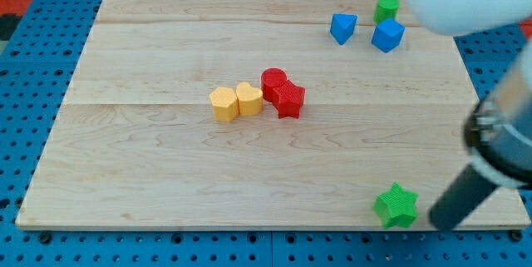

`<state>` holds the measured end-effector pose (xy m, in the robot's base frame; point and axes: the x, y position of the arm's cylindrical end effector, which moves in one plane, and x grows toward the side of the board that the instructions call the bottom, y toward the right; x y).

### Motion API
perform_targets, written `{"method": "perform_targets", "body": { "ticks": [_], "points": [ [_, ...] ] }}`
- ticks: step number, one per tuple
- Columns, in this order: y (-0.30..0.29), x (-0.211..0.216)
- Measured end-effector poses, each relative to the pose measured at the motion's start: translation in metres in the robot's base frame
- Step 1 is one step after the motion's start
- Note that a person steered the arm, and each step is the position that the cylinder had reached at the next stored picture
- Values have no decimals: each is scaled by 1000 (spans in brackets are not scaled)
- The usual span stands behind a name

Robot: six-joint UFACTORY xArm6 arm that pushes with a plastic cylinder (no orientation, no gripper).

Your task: Move the green star to the top side

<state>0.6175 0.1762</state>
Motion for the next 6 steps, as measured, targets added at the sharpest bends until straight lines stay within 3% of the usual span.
{"method": "perform_targets", "body": {
  "ticks": [2,4,5,6],
  "points": [
    [-130,-19],
    [-54,-91],
    [-17,-100],
    [-20,-106]
  ]
}}
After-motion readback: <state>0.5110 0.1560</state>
